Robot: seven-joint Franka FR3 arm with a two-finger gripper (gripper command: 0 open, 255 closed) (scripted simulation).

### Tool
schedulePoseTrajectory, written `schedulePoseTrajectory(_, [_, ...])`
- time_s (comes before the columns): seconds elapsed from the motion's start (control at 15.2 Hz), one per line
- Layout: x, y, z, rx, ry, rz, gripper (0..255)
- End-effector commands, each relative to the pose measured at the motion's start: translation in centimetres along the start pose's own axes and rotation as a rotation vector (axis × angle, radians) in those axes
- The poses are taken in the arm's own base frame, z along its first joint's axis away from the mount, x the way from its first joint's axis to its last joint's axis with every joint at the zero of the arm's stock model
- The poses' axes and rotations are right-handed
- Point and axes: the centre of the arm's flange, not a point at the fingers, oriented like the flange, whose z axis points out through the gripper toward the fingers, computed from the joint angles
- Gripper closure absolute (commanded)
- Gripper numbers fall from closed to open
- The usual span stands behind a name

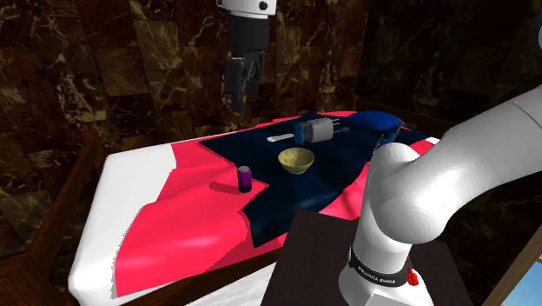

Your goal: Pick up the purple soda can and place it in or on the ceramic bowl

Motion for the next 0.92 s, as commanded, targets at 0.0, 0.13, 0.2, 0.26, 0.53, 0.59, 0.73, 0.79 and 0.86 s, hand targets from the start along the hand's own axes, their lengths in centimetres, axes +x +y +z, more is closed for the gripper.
schedulePoseTrajectory(0.0, [0.0, 0.0, 0.0, 0.0, 0.0, 0.0, 0])
schedulePoseTrajectory(0.13, [0.8, 1.7, 2.0, 0.006, -0.007, 0.002, 0])
schedulePoseTrajectory(0.2, [1.2, 2.5, 3.0, 0.009, -0.011, 0.003, 0])
schedulePoseTrajectory(0.26, [1.5, 3.3, 4.0, 0.012, -0.015, 0.004, 0])
schedulePoseTrajectory(0.53, [3.0, 6.6, 8.1, 0.023, -0.029, 0.007, 0])
schedulePoseTrajectory(0.59, [3.4, 7.5, 9.1, 0.026, -0.033, 0.008, 0])
schedulePoseTrajectory(0.73, [4.1, 9.1, 11.2, 0.032, -0.04, 0.01, 0])
schedulePoseTrajectory(0.79, [4.4, 9.9, 12.2, 0.035, -0.044, 0.011, 0])
schedulePoseTrajectory(0.86, [4.8, 10.7, 13.3, 0.038, -0.047, 0.012, 0])
